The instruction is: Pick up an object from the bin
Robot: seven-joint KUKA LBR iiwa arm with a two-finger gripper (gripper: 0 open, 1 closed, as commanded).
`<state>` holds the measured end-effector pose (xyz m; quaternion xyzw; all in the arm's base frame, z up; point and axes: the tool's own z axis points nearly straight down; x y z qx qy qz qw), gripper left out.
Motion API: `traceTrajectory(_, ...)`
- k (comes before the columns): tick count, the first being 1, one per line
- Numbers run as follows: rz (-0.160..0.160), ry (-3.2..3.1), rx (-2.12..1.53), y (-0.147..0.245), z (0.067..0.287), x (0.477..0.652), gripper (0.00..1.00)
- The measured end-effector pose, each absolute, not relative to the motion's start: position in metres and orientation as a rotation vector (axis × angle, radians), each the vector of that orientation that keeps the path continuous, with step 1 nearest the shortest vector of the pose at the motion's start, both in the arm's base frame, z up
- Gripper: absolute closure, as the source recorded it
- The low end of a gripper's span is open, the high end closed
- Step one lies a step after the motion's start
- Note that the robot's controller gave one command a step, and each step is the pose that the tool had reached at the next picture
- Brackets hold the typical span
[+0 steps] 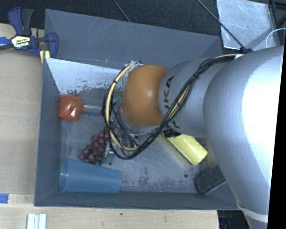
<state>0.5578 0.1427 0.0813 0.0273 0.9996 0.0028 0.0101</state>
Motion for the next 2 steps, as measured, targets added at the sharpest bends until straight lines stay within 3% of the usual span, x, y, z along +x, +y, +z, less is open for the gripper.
traceTrajectory(1,0.01,3.109,0.075,0.1473,0.0779,0.5659,0.0)
traceTrajectory(2,0.009,3.115,0.09,0.1383,0.0862,0.5591,0.0)
